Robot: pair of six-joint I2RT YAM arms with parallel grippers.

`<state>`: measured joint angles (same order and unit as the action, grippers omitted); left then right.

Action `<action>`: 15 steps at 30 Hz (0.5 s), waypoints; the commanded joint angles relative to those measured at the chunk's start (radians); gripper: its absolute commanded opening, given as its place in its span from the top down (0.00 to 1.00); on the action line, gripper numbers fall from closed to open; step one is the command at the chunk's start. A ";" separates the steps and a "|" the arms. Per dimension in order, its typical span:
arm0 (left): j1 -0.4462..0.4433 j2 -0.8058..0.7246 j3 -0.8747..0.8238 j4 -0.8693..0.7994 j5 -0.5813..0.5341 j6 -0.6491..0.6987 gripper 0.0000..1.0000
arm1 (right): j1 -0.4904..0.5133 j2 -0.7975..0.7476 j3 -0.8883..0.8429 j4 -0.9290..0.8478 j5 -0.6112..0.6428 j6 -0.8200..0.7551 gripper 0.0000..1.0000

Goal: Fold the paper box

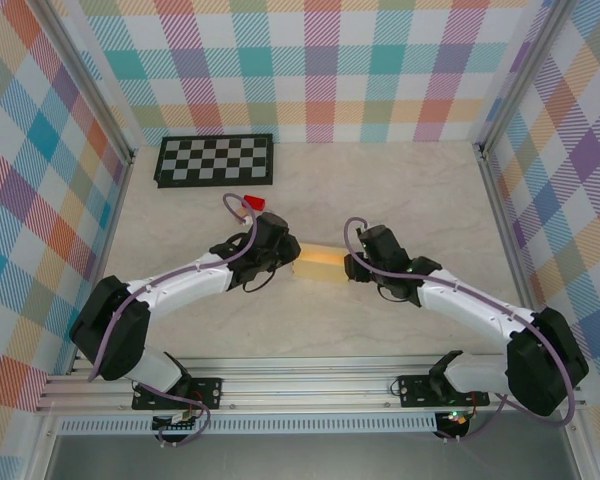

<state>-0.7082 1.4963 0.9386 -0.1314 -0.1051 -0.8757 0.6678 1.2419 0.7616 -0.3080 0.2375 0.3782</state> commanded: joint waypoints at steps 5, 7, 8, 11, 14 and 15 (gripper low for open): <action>0.002 0.012 -0.058 -0.118 -0.023 -0.006 0.76 | 0.001 -0.015 0.125 -0.255 -0.140 -0.012 0.50; 0.001 0.010 -0.065 -0.118 -0.028 -0.008 0.76 | 0.001 -0.010 0.149 -0.272 -0.160 -0.012 0.50; 0.001 0.010 -0.066 -0.118 -0.028 -0.009 0.77 | 0.001 -0.010 0.159 -0.282 -0.162 -0.009 0.50; 0.001 0.006 -0.072 -0.120 -0.029 -0.008 0.78 | 0.000 -0.020 0.194 -0.297 -0.150 0.001 0.50; 0.001 -0.002 -0.078 -0.120 -0.031 -0.009 0.78 | -0.015 -0.021 0.237 -0.307 -0.107 0.032 0.47; 0.000 -0.005 -0.078 -0.121 -0.031 -0.009 0.78 | -0.022 -0.018 0.246 -0.300 -0.103 0.033 0.47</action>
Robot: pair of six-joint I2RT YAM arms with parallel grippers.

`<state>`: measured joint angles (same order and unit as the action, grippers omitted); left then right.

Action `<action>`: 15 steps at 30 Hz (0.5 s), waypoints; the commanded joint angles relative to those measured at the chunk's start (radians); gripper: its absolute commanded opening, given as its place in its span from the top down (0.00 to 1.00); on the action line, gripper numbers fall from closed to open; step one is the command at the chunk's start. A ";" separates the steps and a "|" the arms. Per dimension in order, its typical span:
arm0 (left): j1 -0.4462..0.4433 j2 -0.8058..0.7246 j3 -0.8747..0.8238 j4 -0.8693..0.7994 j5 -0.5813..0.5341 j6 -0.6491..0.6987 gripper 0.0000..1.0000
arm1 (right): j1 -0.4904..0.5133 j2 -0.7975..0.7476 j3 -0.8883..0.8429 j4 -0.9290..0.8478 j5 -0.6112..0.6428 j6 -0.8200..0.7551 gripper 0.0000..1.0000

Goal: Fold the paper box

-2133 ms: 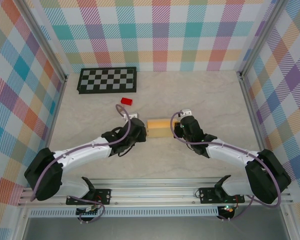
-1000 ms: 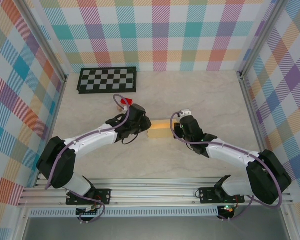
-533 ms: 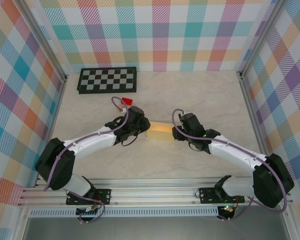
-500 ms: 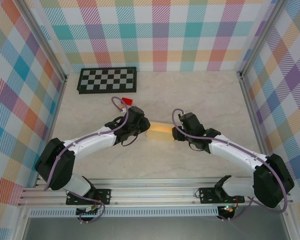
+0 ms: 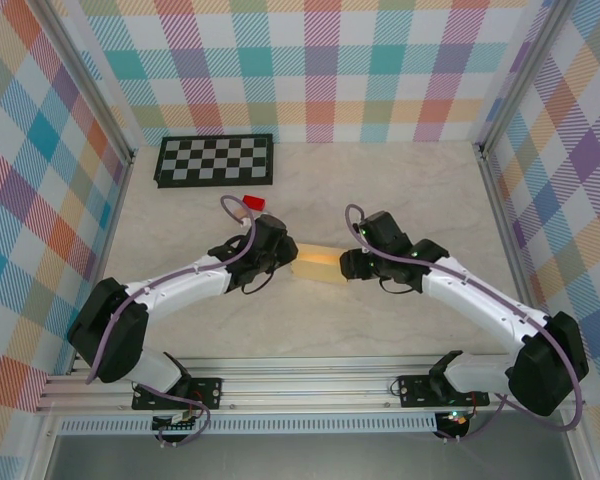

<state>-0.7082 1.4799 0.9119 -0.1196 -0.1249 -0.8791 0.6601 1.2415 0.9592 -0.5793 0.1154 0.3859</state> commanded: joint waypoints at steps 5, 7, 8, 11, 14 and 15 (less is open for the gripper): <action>-0.002 0.000 -0.053 -0.134 -0.015 -0.007 0.78 | -0.048 0.039 0.099 0.004 0.017 0.032 0.47; -0.004 -0.003 -0.056 -0.134 -0.016 -0.009 0.78 | -0.052 0.069 0.108 0.005 0.021 0.030 0.47; -0.006 -0.002 -0.056 -0.133 -0.015 -0.010 0.78 | -0.055 0.084 0.108 0.008 0.021 0.030 0.47; -0.009 -0.004 -0.060 -0.130 -0.015 -0.014 0.78 | -0.057 0.103 0.090 0.023 0.010 0.037 0.47; -0.011 -0.003 -0.064 -0.125 -0.013 -0.015 0.79 | -0.061 0.114 0.058 0.043 0.003 0.044 0.47; -0.010 -0.003 -0.063 -0.124 -0.012 -0.014 0.79 | -0.064 0.118 0.051 0.048 0.002 0.044 0.47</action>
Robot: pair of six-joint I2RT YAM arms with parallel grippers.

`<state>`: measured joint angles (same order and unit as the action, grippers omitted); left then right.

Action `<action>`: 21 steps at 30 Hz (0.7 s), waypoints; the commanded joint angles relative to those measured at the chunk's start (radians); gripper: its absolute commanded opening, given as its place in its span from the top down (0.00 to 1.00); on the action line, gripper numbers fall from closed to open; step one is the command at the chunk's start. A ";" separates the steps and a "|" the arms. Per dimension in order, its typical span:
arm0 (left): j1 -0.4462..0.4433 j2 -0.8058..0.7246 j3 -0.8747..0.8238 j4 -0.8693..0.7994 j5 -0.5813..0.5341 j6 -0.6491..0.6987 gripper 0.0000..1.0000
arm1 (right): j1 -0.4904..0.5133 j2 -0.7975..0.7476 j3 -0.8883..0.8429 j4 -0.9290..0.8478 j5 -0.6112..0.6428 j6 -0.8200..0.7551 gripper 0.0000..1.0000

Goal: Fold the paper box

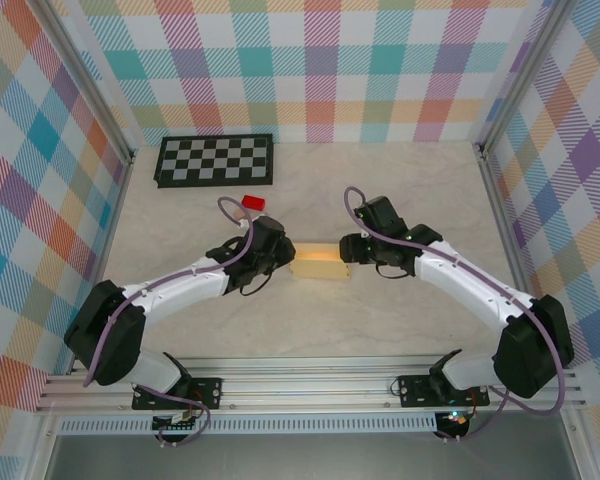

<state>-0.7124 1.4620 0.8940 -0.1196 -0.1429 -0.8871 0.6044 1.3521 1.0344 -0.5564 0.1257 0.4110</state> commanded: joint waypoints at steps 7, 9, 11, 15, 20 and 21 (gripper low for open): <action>-0.009 0.023 -0.041 -0.123 0.007 -0.001 0.79 | -0.034 -0.008 -0.036 0.030 -0.046 0.025 0.47; -0.010 0.026 -0.042 -0.121 0.006 -0.002 0.79 | -0.035 -0.017 -0.030 0.028 -0.038 0.019 0.47; -0.010 0.029 -0.041 -0.119 0.006 -0.004 0.80 | -0.042 -0.011 -0.020 0.024 -0.040 0.007 0.47; -0.015 0.031 -0.039 -0.123 0.005 -0.003 0.80 | -0.059 0.007 -0.007 0.033 -0.074 -0.002 0.47; -0.016 0.029 -0.032 -0.134 0.001 0.002 0.80 | -0.065 -0.005 0.032 0.026 -0.103 0.008 0.48; -0.016 0.030 -0.030 -0.135 0.002 0.002 0.80 | -0.066 -0.009 0.039 0.024 -0.104 0.011 0.48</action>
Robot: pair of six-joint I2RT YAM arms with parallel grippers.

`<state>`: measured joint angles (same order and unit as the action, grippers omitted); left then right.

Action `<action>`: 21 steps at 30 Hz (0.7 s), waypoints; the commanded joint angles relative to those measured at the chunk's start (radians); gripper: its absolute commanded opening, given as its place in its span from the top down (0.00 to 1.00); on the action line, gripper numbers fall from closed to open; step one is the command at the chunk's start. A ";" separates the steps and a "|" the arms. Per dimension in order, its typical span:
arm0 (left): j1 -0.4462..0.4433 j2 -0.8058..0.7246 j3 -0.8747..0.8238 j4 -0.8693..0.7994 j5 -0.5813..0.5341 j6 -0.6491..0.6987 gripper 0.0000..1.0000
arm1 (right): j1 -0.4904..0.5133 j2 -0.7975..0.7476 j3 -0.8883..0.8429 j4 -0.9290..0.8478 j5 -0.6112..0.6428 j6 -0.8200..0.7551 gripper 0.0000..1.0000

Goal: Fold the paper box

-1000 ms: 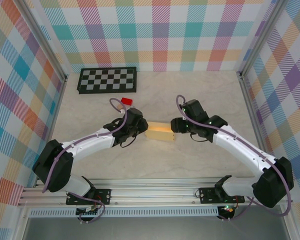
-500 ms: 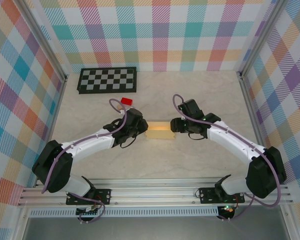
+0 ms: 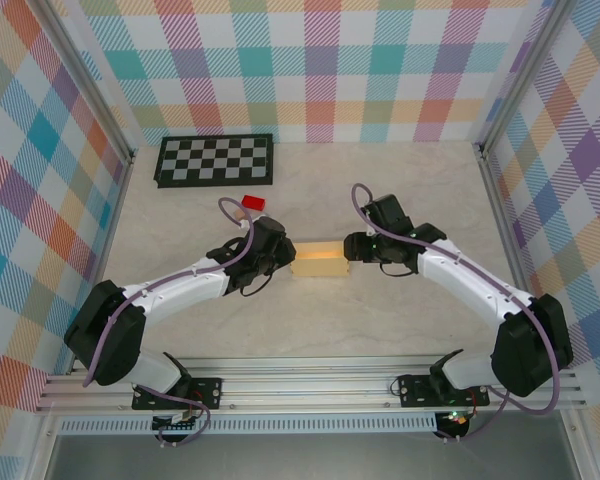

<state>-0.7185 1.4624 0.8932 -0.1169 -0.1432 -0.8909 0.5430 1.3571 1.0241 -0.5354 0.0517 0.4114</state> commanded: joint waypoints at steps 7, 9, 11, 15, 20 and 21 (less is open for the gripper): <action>-0.016 0.046 -0.010 -0.140 0.001 0.009 0.80 | -0.010 0.045 0.086 0.005 -0.025 -0.005 0.48; -0.016 0.049 -0.011 -0.140 0.002 0.009 0.81 | -0.017 0.061 0.073 0.022 -0.026 -0.004 0.48; -0.017 0.049 -0.012 -0.140 0.002 0.009 0.81 | -0.022 0.073 0.056 0.036 -0.031 -0.003 0.48; -0.019 0.049 -0.020 -0.139 -0.002 0.010 0.81 | -0.021 0.079 0.013 0.054 -0.040 0.009 0.48; -0.020 0.053 -0.032 -0.131 -0.001 0.008 0.82 | -0.021 0.070 -0.089 0.100 -0.050 0.032 0.49; -0.019 0.053 -0.036 -0.129 -0.002 0.008 0.82 | -0.021 0.067 -0.110 0.110 -0.050 0.037 0.49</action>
<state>-0.7319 1.4746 0.8997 -0.1204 -0.1398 -0.8906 0.5232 1.4307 0.9726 -0.4385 0.0162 0.4259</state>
